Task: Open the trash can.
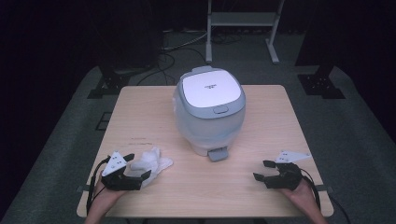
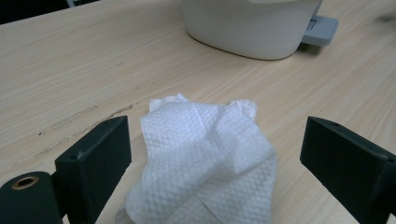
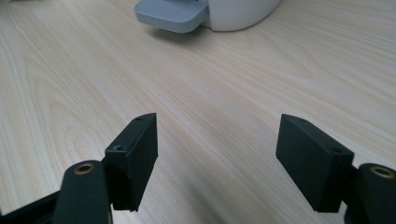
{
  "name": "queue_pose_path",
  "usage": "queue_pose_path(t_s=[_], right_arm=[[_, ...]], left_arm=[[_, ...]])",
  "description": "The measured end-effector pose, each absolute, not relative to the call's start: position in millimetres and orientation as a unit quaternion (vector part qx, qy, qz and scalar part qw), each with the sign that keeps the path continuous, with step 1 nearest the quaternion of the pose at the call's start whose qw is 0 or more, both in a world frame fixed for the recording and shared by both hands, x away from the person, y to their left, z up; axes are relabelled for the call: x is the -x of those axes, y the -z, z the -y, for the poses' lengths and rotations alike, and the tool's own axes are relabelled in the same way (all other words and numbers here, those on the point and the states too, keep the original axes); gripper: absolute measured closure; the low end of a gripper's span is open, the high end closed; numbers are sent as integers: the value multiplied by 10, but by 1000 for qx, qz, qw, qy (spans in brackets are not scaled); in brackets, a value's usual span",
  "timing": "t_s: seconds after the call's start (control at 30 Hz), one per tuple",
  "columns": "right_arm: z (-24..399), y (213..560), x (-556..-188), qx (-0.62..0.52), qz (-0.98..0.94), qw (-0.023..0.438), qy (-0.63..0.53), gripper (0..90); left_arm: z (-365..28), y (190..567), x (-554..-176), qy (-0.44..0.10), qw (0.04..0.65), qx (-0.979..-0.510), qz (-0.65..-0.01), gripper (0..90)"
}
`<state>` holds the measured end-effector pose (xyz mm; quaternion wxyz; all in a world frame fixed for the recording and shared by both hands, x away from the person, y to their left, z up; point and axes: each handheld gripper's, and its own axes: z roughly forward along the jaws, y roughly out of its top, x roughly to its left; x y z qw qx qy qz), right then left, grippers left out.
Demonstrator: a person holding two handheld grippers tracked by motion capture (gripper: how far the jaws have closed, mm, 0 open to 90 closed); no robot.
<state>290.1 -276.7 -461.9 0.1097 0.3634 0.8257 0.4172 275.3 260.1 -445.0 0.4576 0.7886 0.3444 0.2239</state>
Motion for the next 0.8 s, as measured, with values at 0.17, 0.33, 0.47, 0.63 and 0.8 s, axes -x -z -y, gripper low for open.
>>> queue_pose_path(t_s=[0.17,0.33,0.47,0.63,0.8], right_arm=[[2690,4607,-2940,-352,-831,102,-418,283],[2643,4570,-2984,-344,-833,96,-422,283],[2592,4522,-3036,-337,-836,101,-421,285],[2534,4487,-3103,-333,-836,104,-423,287],[2441,4473,-3162,-325,-842,104,-419,290]], left_arm=[[-2596,4445,-2760,-222,457,-789,-346,80],[-2616,4445,-2763,-227,458,-784,-353,80],[-2617,4450,-2756,-226,459,-784,-352,80],[-2613,4449,-2755,-227,460,-784,-351,80],[-2619,4450,-2749,-228,462,-781,-352,80]])
